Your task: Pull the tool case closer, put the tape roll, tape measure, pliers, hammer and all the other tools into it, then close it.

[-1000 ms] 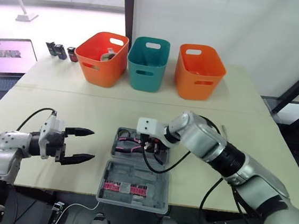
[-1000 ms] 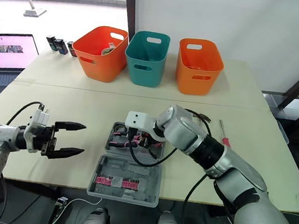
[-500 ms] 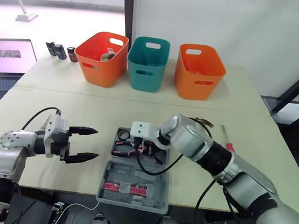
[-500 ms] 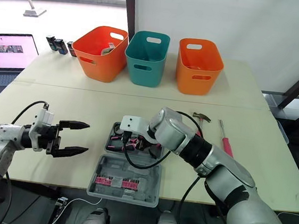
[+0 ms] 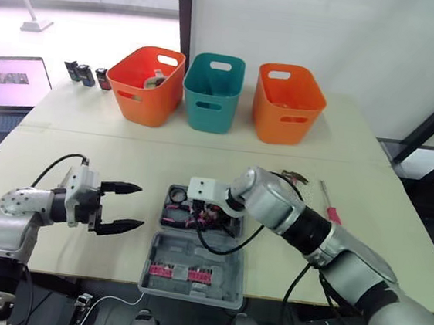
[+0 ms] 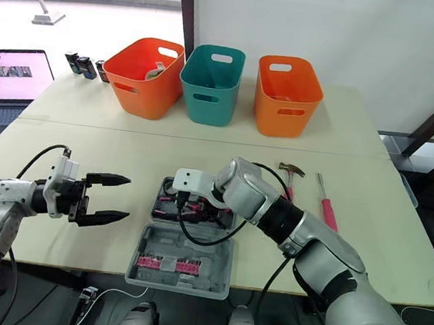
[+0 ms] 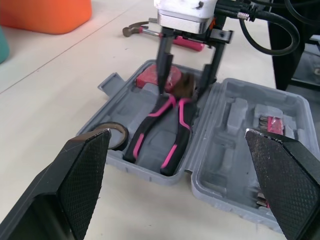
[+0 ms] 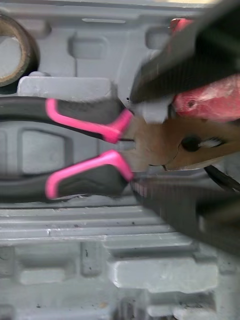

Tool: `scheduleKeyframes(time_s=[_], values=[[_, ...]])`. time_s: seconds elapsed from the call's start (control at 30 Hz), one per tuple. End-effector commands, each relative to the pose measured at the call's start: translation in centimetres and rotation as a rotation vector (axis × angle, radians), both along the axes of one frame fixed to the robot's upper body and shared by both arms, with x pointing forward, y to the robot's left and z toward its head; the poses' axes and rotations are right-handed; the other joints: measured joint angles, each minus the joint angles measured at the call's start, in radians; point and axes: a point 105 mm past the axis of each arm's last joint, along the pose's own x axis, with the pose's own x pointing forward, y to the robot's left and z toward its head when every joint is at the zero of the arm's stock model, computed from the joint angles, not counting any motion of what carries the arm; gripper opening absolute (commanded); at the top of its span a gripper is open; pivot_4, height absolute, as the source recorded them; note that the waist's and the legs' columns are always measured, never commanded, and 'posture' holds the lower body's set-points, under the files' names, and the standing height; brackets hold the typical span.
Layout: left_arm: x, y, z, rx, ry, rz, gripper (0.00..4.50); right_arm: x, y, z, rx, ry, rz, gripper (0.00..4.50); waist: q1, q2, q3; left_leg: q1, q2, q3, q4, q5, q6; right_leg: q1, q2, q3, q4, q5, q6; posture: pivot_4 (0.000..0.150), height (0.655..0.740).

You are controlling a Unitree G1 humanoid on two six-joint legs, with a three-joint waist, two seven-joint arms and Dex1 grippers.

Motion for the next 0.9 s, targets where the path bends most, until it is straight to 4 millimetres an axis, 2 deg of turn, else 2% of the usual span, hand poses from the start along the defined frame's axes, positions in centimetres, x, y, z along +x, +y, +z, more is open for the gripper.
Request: scheduleKeyframes(time_s=[0.03, 0.23, 0.33, 0.43, 0.67, 0.7, 0.9], values=[[0.3, 0.0, 0.8, 0.001, -0.045, -0.002, 4.5, 0.5, 1.0, 2.1, 0.096, -0.035, -0.008, 4.4, 0.002, 0.0, 0.0, 0.0, 0.0, 0.0, 0.0, 0.0, 0.0, 0.0, 0.0, 0.0, 0.0, 0.0, 0.0, 0.15, 0.74], [0.6, 0.3, 0.7, 0.003, -0.047, 0.006, 4.5, 0.7, 1.6, 4.1, 0.221, -0.027, -0.023, 4.4, 0.005, 0.0, 0.0, 0.0, 0.0, 0.0, 0.0, 0.0, 0.0, 0.0, 0.0, 0.0, 0.0, 0.0, 0.0, 0.15, 0.74], [0.6, 0.4, 0.6, 0.004, -0.047, 0.008, 4.5, 0.7, 2.0, 4.4, 0.276, -0.02, -0.033, 4.4, 0.005, 0.0, 0.0, 0.0, 0.0, 0.0, 0.0, 0.0, 0.0, 0.0, 0.0, 0.0, 0.0, 0.0, 0.0, 0.15, 0.74], [0.7, 0.5, 0.5, 0.005, -0.047, 0.009, 4.5, 0.4, 2.2, 4.0, 0.307, -0.03, -0.031, 3.58, 0.005, 0.0, 0.0, 0.0, 0.0, 0.0, 0.0, 0.0, 0.0, 0.0, 0.0, 0.0, 0.0, 0.0, 0.0, 0.15, 0.74], [0.7, 0.5, 0.6, 0.009, -0.049, 0.009, 4.5, 0.8, 2.1, 2.5, 0.325, -0.036, -0.083, 0.19, 0.004, 0.0, 0.0, 0.0, 0.0, 0.0, 0.0, 0.0, 0.0, 0.0, 0.0, 0.0, 0.0, 0.0, 0.0, 0.15, 0.74], [0.7, 0.5, 0.6, 0.009, -0.05, 0.01, 4.5, 0.9, 2.0, 2.2, 0.321, -0.037, -0.092, 0.08, 0.004, 0.0, 0.0, 0.0, 0.0, 0.0, -0.001, 0.0, 0.0, 0.0, 0.0, 0.0, 0.0, 0.0, 0.0, 0.15, 0.74], [0.9, 0.5, 0.9, 0.011, -0.058, 0.014, 4.5, 1.0, 1.0, 0.0, 0.264, -0.009, -0.113, 0.08, 0.006, 0.0, 0.0, 0.0, 0.0, 0.0, -0.001, 0.0, 0.0, 0.0, 0.0, 0.0, 0.0, 0.0, 0.0, 0.15, 0.74]])
